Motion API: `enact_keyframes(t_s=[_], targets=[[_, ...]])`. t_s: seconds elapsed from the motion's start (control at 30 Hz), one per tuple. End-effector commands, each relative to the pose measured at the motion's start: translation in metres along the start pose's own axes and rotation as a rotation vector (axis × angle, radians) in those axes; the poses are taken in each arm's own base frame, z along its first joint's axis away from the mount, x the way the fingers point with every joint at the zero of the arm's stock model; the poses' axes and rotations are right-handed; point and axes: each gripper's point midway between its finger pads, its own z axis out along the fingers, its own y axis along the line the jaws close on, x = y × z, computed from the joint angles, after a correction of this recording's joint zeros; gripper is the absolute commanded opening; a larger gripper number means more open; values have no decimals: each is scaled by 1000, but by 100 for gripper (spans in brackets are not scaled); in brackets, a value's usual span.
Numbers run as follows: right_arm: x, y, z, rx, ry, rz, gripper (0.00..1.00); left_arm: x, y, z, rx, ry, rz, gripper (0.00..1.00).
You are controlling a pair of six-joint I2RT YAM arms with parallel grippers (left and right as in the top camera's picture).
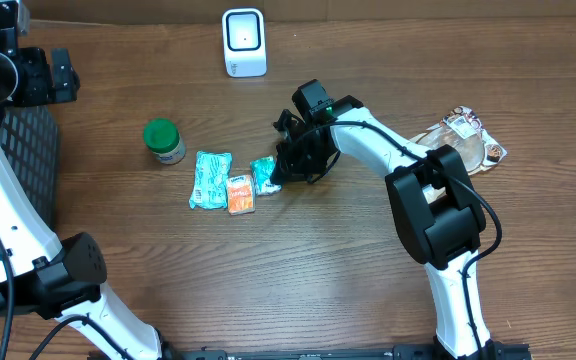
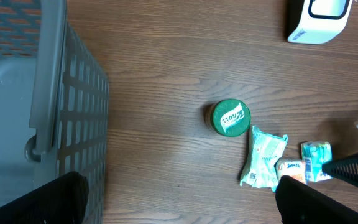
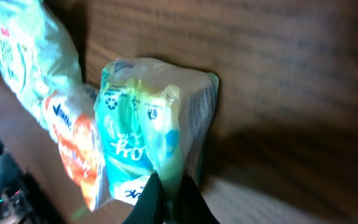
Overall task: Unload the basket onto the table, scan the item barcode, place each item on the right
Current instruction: 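Lift the teal pack and carry it toward the scanner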
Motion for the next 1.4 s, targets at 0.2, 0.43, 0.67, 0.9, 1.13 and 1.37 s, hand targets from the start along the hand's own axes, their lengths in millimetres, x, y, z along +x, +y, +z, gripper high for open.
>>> enact_keyframes(t_s=[0.2,0.43,0.67,0.9,1.13,1.37], targets=[[-2,40,-78,-354,-23,13,4,-1,-2,-2,10,-8,10,100],[1,78,-164,-698,-112,-75,4,-1,-2,-2,10,-8,10,100],[2,94,-216,-866,-185,-132,4,-1,-2,-2,11,-8,10,100],[11,105,-254,-850,-261,-200,4,-1,-2,-2,10,-8,10,99],[25,122,-277,-797,-309,-262,4,-1,-2,-2,10,-8,10,99],[30,113,-272,-632,-328,-219,4,-1,-2,-2,10,-8,10,100]])
